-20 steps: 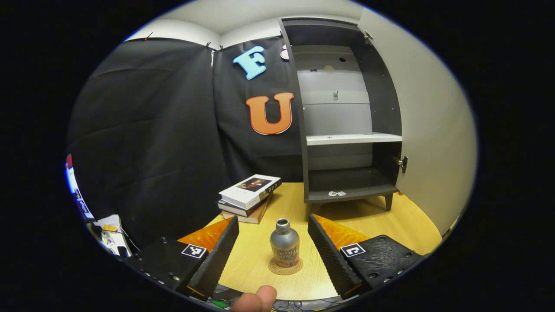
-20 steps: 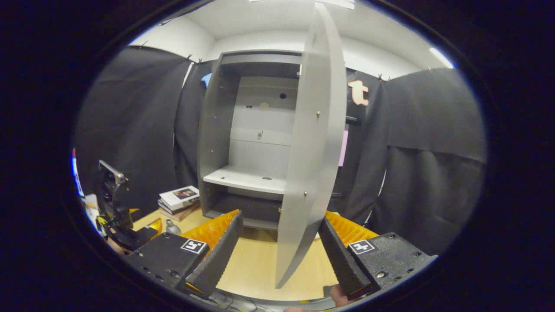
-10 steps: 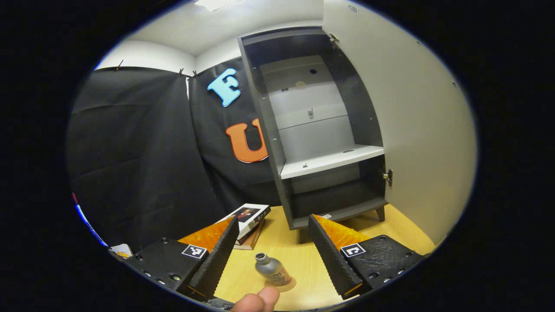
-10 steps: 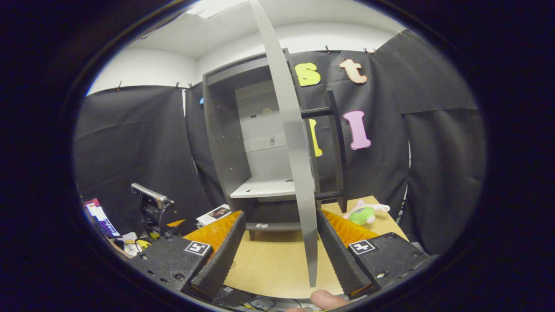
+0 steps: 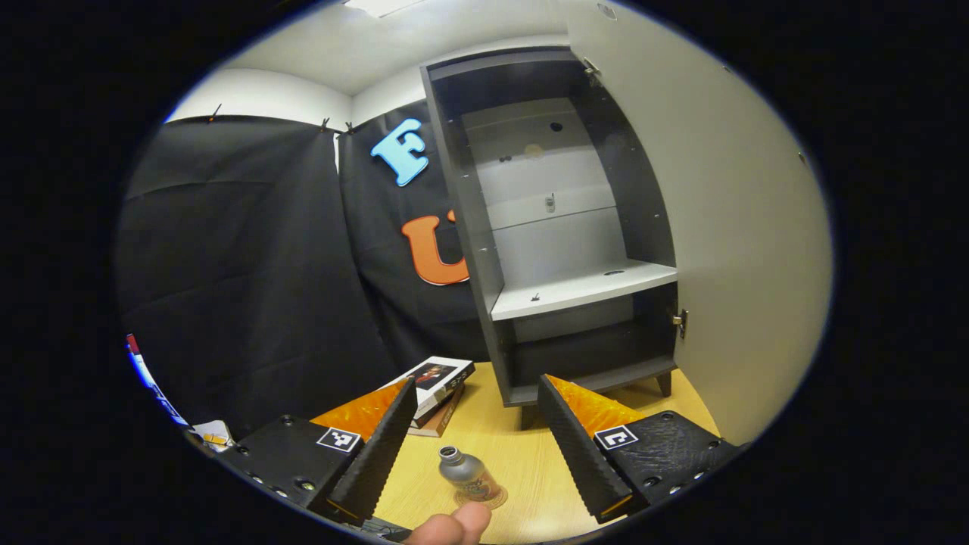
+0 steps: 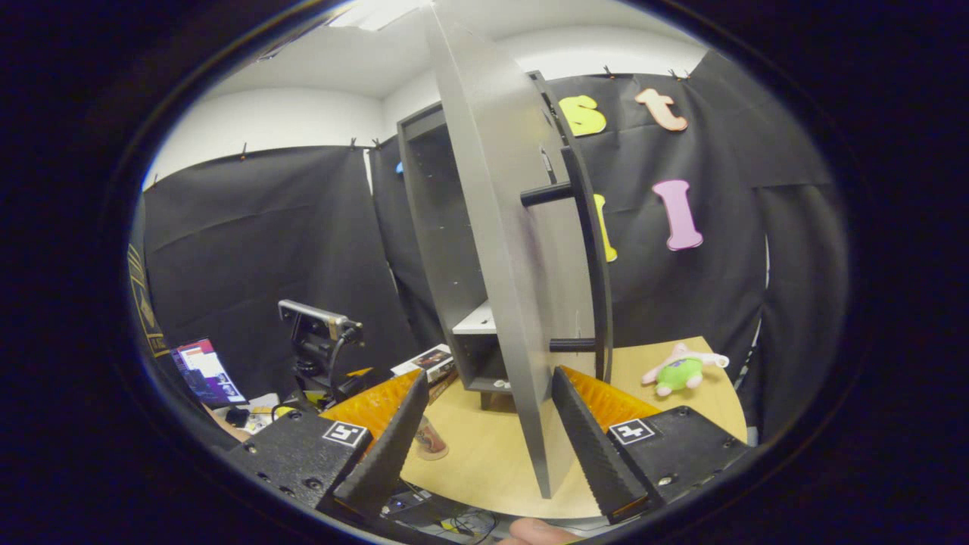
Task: Open the cabinet door with the right hand, grasp the bottle in the cabinet with the left hand and place it on the coaster, then close the cabinet door with the right hand.
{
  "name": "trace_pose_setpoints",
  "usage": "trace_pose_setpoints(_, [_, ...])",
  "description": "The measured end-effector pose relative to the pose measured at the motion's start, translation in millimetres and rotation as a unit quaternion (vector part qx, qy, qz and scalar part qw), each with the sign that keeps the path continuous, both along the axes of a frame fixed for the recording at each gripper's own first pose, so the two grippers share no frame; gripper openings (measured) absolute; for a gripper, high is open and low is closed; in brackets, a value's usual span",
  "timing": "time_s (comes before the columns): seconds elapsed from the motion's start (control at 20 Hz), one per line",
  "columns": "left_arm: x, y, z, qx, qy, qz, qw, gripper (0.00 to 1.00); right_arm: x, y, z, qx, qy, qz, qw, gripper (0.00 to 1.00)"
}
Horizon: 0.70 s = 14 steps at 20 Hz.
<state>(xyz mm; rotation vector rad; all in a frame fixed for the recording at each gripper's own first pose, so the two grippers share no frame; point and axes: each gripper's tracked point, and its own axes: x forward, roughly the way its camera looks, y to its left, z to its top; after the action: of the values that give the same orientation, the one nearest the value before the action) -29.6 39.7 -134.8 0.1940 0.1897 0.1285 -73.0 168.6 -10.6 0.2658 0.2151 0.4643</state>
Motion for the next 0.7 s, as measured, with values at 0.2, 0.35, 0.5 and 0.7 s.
trace_pose_setpoints(0.2, [-6.1, 20.0, 0.3, 0.002, 0.007, 0.032, 0.999, 0.96, -0.1, 11.8, -3.7, -0.020, -0.009, 0.032, 0.999, 0.98])
trace_pose_setpoints(0.35, [-9.8, 30.0, -0.6, 0.005, 0.012, 0.045, 0.999, 0.96, -0.4, 17.9, -5.6, -0.019, -0.008, 0.057, 0.998, 1.00])
trace_pose_setpoints(0.5, [-8.1, 35.5, -4.2, 0.006, 0.019, 0.054, 0.998, 0.96, -2.3, 25.8, -5.4, -0.022, -0.010, 0.085, 0.996, 0.99])
trace_pose_setpoints(0.7, [-7.0, 42.2, -6.7, 0.004, 0.025, 0.070, 0.997, 0.96, -7.0, 37.8, -3.4, -0.023, -0.017, 0.116, 0.993, 0.97])
